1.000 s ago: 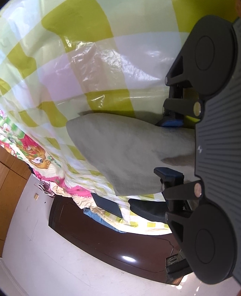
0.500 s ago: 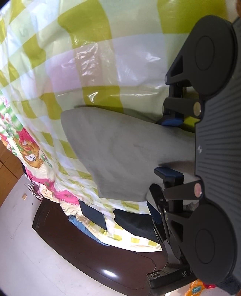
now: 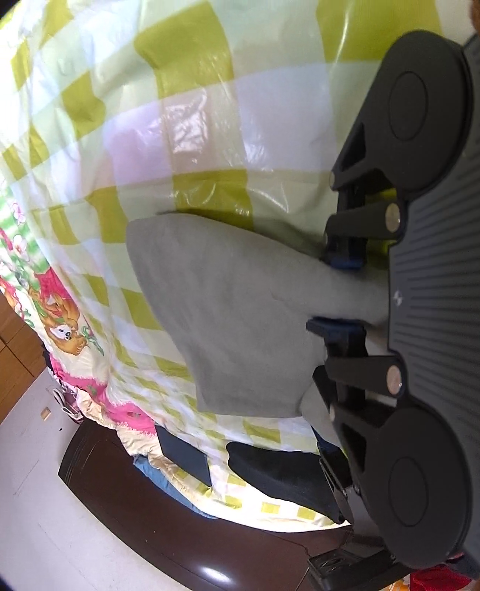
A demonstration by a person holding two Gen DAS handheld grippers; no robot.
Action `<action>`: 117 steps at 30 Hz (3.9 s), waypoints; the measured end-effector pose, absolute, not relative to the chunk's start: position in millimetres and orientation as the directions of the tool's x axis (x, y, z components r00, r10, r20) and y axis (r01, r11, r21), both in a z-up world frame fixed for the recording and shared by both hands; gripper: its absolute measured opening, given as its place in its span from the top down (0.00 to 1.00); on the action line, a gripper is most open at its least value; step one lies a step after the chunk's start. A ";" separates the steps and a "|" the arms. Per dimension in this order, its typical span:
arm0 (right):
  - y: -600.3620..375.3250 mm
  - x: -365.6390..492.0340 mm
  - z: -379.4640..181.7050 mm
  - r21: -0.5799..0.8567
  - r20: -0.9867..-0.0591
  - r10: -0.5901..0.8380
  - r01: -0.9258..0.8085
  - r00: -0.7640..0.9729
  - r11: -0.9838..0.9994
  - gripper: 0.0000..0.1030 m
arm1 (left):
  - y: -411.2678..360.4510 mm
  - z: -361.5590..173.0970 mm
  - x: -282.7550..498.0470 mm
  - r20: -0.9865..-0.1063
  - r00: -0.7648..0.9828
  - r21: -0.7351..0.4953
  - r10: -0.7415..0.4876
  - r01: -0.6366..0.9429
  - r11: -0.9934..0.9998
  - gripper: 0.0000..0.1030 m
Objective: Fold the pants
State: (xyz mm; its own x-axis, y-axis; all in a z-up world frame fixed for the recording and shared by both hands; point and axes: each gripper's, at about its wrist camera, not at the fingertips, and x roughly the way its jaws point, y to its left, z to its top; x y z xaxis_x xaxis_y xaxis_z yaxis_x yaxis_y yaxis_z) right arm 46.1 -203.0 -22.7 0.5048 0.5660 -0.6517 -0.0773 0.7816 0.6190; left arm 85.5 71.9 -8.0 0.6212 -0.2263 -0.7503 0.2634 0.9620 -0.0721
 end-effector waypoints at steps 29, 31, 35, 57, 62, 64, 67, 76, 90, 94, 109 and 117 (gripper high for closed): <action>-219.5 40.3 -20.8 0.512 -0.728 0.462 -0.046 0.506 0.858 0.62 | 49.3 -12.5 62.2 -0.735 0.612 -0.105 -0.291 0.322 0.941 0.21; -218.2 39.5 -18.7 0.493 -0.735 0.450 -0.055 0.507 0.868 0.61 | 48.2 -11.6 60.9 -0.735 0.615 -0.092 -0.284 0.324 0.942 0.21; -219.5 31.1 -12.1 0.447 -0.751 0.416 -0.069 0.512 0.892 0.58 | 49.5 -10.3 58.0 -0.738 0.620 -0.080 -0.268 0.314 0.946 0.20; -194.0 -71.2 33.3 0.353 -0.668 0.355 -0.142 0.654 0.925 0.56 | 37.7 16.7 -6.3 -0.718 0.687 0.025 -0.116 0.192 0.981 0.06; -196.7 -76.6 21.8 0.359 -0.697 0.335 -0.096 0.634 0.928 0.56 | 35.6 17.0 -15.7 -0.708 0.700 0.039 -0.095 0.173 0.984 0.00; -194.3 -79.6 19.1 0.349 -0.704 0.333 -0.102 0.628 0.931 0.56 | 34.0 17.7 -17.2 -0.703 0.708 0.060 -0.074 0.163 0.985 0.00; -190.1 -81.8 14.8 0.334 -0.714 0.328 -0.111 0.619 0.936 0.56 | 33.4 19.9 -19.9 -0.698 0.712 0.057 -0.076 0.162 0.985 0.00; -189.1 -84.3 11.4 0.316 -0.724 0.305 -0.095 0.618 0.944 0.54 | 29.0 24.4 -29.4 -0.680 0.728 0.062 -0.085 0.173 0.983 0.00; -188.8 -85.5 11.9 0.316 -0.725 0.305 -0.095 0.617 0.944 0.52 | 25.1 23.9 -32.1 -0.689 0.722 0.084 -0.065 0.169 0.982 0.00; -189.2 -85.1 11.8 0.317 -0.725 0.306 -0.096 0.617 0.944 0.52 | 25.4 24.2 -32.6 -0.691 0.720 0.081 -0.065 0.167 0.983 0.00; -190.3 -85.3 11.3 0.318 -0.726 0.307 -0.095 0.615 0.943 0.52 | 24.8 24.1 -33.8 -0.697 0.714 0.077 -0.066 0.166 0.983 0.00; -190.6 -85.4 11.2 0.318 -0.726 0.307 -0.095 0.615 0.943 0.52 | 24.6 24.1 -34.0 -0.698 0.713 0.075 -0.067 0.166 0.983 0.00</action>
State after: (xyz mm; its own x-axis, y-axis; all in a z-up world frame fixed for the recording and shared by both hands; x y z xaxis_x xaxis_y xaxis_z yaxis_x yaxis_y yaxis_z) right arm -85.4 -190.6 11.2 0.6148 0.3073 -0.7264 -0.0954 0.9432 0.3182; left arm -34.0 24.6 24.1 0.7127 -0.0670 -0.6982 0.1658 0.9833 0.0749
